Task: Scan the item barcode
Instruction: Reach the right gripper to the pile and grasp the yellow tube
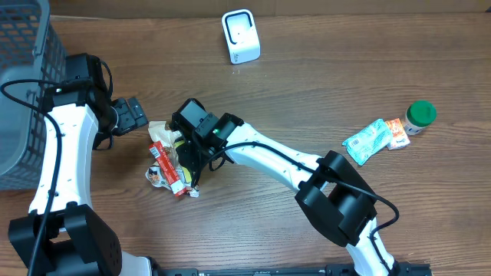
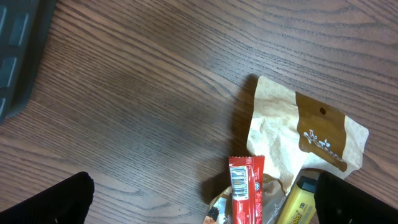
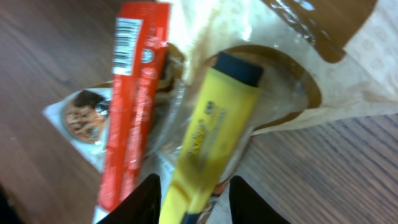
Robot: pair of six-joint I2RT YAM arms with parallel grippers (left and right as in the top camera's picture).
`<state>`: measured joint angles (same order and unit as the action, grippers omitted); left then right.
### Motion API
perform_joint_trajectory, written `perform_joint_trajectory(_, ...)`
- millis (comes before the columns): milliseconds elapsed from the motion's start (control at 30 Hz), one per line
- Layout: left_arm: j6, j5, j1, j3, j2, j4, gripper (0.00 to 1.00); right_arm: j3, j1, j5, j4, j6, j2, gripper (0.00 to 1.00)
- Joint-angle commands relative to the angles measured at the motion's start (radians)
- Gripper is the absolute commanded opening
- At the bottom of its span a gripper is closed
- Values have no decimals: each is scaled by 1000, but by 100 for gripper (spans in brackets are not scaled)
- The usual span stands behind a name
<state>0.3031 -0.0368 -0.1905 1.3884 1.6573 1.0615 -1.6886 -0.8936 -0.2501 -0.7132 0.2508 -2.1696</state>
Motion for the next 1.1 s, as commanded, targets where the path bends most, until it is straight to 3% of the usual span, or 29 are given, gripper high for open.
perform_joint_trajectory(0, -19, 4, 1, 19, -3, 0, 100, 47, -4, 33, 37, 35, 11, 36)
perform_joint_trajectory(367, -19, 4, 1, 19, -3, 0, 100, 111, -5, 21, 56, 42, 11, 35)
perform_joint_trajectory(567, -19, 4, 1, 19, -3, 0, 100, 111, -5, 23, 59, 41, 11, 11)
perform_joint_trajectory(667, -19, 3, 1, 19, -3, 0, 100, 96, 12, 48, 55, 29, 18, 9)
perform_joint_trajectory(867, -19, 3, 1, 19, -3, 0, 100, 54, 88, 194, -9, -60, 97, 8)
perform_joint_trajectory(1067, -19, 4, 1, 19, -3, 0, 100, 54, 140, 570, -130, -103, 140, 8)
